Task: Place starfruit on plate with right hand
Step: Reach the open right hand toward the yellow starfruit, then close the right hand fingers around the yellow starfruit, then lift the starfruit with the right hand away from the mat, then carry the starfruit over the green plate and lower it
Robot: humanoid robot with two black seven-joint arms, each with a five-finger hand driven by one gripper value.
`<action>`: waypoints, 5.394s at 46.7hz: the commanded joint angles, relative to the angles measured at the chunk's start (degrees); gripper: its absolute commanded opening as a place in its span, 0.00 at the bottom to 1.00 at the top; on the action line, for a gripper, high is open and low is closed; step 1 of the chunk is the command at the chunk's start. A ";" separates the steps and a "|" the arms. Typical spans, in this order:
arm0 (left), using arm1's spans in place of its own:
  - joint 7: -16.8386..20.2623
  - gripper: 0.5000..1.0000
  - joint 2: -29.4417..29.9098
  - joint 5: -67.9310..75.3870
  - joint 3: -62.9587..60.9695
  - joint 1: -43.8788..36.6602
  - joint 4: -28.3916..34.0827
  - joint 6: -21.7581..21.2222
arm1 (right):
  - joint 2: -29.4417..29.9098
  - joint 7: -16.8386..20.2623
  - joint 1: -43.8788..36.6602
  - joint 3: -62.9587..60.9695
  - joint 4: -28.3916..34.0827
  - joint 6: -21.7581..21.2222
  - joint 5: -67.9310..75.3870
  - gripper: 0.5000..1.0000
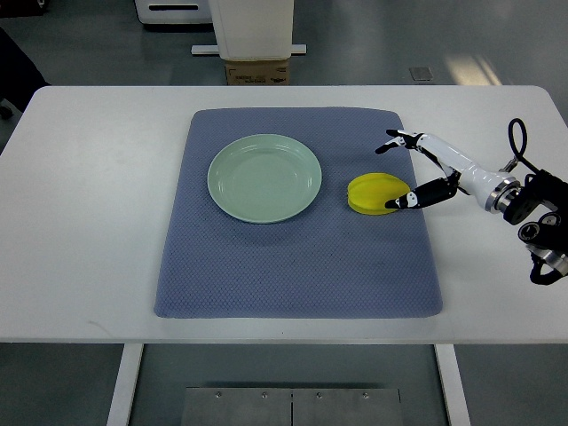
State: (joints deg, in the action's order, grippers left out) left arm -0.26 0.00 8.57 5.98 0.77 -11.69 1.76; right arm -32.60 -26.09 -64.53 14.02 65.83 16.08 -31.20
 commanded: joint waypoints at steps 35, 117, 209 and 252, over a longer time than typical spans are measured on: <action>0.00 1.00 0.00 -0.04 0.00 0.02 0.00 0.00 | 5.53 0.42 0.46 3.03 -1.67 2.73 0.00 0.98; 0.00 1.00 0.00 -0.04 0.00 0.02 0.00 0.00 | 7.29 0.42 -2.09 10.50 -4.57 2.81 0.35 0.52; 0.00 1.00 0.00 0.04 0.00 0.02 0.00 0.00 | 8.69 0.77 -11.67 7.78 -12.66 -3.51 10.81 0.00; 0.00 1.00 0.00 -0.04 0.00 0.02 -0.09 0.00 | 31.37 2.44 -11.32 7.86 -26.11 -3.69 14.33 0.00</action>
State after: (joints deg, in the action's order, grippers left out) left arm -0.25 0.00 8.58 5.98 0.81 -11.73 1.75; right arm -1.78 -23.74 -76.07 21.86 39.75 12.30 -16.87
